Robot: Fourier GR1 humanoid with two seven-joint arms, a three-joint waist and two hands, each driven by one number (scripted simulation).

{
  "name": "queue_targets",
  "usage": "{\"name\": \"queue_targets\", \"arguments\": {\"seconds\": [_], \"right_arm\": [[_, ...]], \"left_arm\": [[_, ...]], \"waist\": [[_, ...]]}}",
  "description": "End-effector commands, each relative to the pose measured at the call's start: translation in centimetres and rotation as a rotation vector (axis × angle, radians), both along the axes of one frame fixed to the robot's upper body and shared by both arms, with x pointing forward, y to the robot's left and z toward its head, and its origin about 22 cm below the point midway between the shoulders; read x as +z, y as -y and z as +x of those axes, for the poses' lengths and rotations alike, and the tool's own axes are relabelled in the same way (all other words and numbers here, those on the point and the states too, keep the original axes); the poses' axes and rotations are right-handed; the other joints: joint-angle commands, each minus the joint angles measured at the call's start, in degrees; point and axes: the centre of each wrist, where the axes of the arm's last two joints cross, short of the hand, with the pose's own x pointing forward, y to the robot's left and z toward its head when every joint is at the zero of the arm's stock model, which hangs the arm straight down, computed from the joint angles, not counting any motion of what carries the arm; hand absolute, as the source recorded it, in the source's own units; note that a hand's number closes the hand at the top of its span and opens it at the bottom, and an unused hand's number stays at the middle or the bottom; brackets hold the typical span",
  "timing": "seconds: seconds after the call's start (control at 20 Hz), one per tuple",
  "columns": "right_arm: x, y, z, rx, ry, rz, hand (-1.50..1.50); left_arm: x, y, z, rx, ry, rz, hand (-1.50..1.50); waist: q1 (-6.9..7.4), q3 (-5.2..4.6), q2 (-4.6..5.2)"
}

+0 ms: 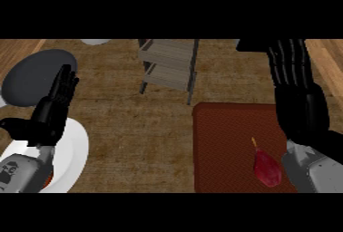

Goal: Pick the pear from the tray and place it in the tiered basket

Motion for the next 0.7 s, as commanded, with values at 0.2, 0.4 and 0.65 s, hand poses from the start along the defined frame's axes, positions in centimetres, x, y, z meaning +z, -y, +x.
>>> {"name": "queue_targets", "arguments": {"seconds": [0.2,0.4,0.65], "right_arm": [[-3.4,1.4,-4.5,0.253,-0.06,0.108,1.5],[-11.8,7.2,-6.3,-0.349,-0.582,0.006,-1.5],[-13.1,7.2,-9.1,-0.371,-0.462,-0.063,-1.5]], "left_arm": [[-1.5,-2.0,-2.4,0.017,-0.222,-0.012,0.0],[-2.3,-2.3,-2.8,0.012,-0.271,-0.056,0.0],[-2.4,-1.5,-3.1,-0.028,-0.324,-0.053,0.0]], "waist": [[-1.66,1.39,2.32],[-3.36,1.22,3.36],[-1.72,1.26,2.48]]}}
